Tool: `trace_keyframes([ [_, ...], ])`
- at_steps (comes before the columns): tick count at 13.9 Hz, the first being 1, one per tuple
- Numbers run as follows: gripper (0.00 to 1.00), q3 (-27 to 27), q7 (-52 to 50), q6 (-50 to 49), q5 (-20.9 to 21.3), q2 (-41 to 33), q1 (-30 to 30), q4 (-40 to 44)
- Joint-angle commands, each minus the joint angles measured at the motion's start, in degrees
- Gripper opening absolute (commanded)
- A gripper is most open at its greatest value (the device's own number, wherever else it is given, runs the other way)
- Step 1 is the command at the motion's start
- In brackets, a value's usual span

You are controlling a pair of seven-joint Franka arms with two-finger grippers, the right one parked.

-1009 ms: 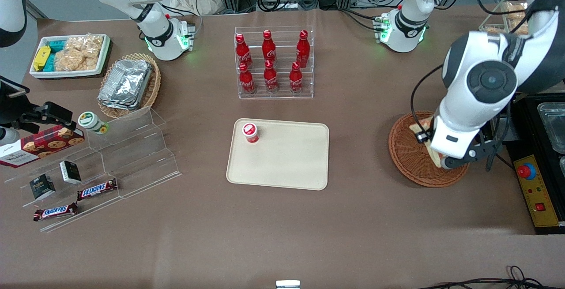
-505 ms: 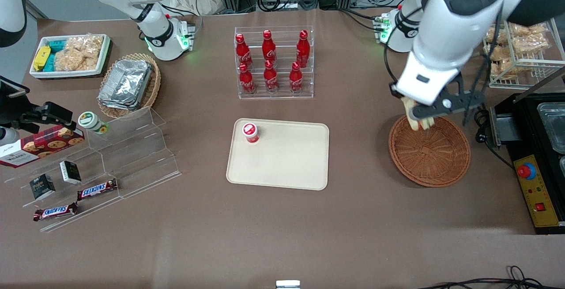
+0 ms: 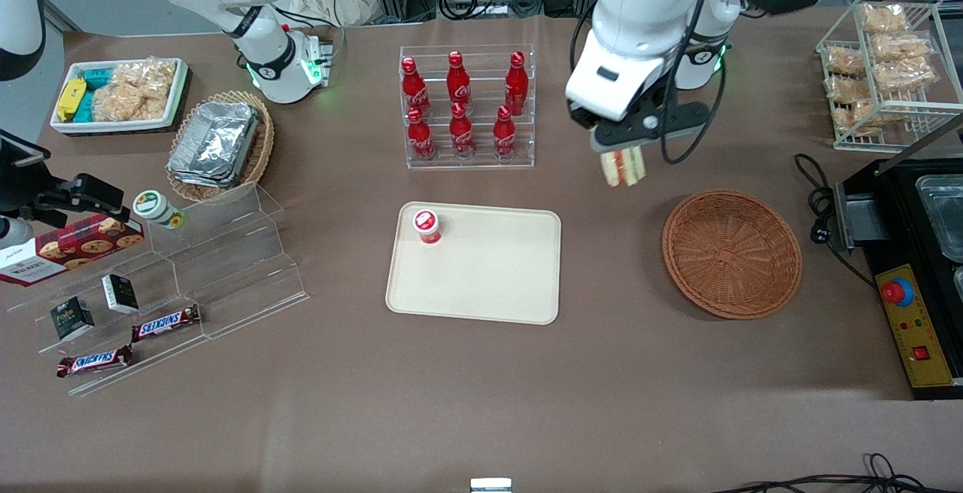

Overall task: Place sandwich from basket to tray
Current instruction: 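Lift the sandwich out of the basket and carry it toward the cream tray, then lower the sandwich onto the cream tray and open the left gripper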

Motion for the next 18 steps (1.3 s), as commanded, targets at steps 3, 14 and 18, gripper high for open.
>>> trace_keyframes([
  [3, 0.02, -0.46, -5.94, 10.28, 0.76, 13.38, -2.85, 1.28],
  [14, 0.02, 1.37, -12.89, 29.38, 11.06, 33.35, -3.91, -2.06],
  [18, 0.04, 2.52, -12.54, 32.37, 11.14, 35.82, -4.61, -2.06],
])
